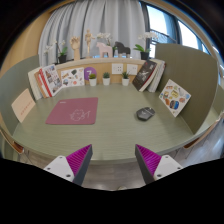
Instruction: Arrange mouse
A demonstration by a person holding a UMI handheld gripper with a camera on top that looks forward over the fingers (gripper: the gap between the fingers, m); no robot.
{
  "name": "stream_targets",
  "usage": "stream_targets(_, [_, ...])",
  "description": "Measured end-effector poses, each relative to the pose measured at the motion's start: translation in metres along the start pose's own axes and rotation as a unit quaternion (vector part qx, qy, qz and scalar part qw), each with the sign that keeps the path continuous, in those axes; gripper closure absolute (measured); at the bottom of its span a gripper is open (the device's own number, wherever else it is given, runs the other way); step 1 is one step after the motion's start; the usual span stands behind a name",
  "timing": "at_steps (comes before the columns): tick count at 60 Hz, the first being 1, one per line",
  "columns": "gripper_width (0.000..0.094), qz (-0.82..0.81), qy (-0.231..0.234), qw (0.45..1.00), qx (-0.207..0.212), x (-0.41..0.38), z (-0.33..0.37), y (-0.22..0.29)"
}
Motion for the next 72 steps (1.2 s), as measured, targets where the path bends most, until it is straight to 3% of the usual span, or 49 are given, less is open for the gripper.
stream_targets(21, [0.0082,-0.008,0.013,0.999,-0.042,0.112,-0.113,-0.010])
stream_targets(46, [0.0098,0.012,0.066,0.997,-0.047,0.129,-0.211,0.038])
stream_targets(61, [0.0270,0.007,0.066,0.996,-0.056,0.126,-0.237,0.050])
stream_targets(66, [0.0386,0.022,0.056,0.997,-0.052,0.128,-0.240,0.050])
stream_targets(72, [0.0408,0.021,0.056,0.997,-0.041,0.126,-0.242,0.050])
Point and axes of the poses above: the point between the fingertips, and its own axes, seen from behind it with the camera up: x to the right, y up, z backward, against the way the camera looks, the point moved 8 cm from there along z, backward, against the way the camera looks, and after that the axes turned 14 degrees about x, right-handed, at the moved point
